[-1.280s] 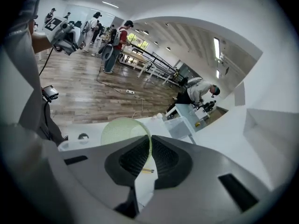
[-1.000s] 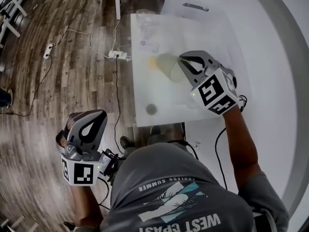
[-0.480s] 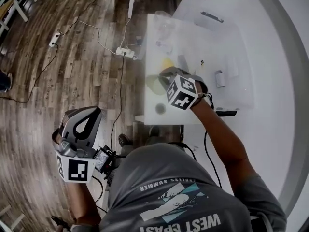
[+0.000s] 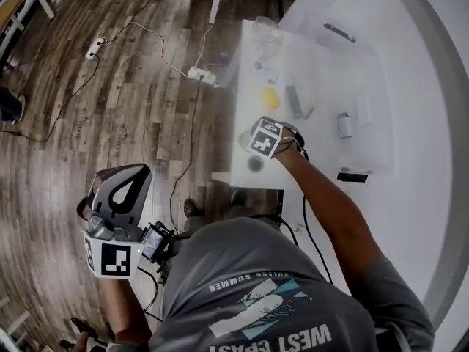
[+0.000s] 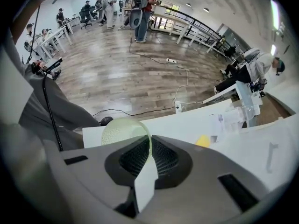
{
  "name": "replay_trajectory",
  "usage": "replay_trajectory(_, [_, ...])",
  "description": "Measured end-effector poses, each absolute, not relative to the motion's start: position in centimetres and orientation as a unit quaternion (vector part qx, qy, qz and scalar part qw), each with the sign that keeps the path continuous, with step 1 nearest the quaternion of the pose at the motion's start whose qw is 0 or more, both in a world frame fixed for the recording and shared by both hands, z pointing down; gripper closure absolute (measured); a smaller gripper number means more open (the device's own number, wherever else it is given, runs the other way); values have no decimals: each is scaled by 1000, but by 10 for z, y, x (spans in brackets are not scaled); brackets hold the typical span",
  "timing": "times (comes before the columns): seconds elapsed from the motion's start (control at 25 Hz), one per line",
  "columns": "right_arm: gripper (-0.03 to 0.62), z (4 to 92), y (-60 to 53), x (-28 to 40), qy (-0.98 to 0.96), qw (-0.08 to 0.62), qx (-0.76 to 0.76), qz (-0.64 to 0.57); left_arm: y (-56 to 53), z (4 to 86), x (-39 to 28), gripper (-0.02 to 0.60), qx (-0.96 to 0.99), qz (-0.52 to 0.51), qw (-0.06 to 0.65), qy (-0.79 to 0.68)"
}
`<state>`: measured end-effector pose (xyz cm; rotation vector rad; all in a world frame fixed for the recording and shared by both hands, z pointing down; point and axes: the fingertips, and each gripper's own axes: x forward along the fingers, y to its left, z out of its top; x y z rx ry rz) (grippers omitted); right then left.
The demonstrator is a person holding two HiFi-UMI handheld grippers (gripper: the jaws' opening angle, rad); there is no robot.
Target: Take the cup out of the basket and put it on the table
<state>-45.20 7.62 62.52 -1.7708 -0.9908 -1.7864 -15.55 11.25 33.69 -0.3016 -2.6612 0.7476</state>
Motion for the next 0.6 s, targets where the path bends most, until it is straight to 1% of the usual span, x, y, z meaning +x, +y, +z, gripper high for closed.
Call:
replay_trajectory(0.32, [566, 647, 74, -467, -353, 296, -613, -642, 115, 336, -150, 555, -118, 256, 180, -942])
replay_trajectory(0.48, [565, 642, 79, -494, -379, 289, -582, -659, 115, 336, -157, 555, -119, 250, 177, -944])
replay_trajectory(0.6, [565, 641, 72, -502, -391, 303, -576, -651, 115, 335, -163, 555, -120, 249, 163, -947])
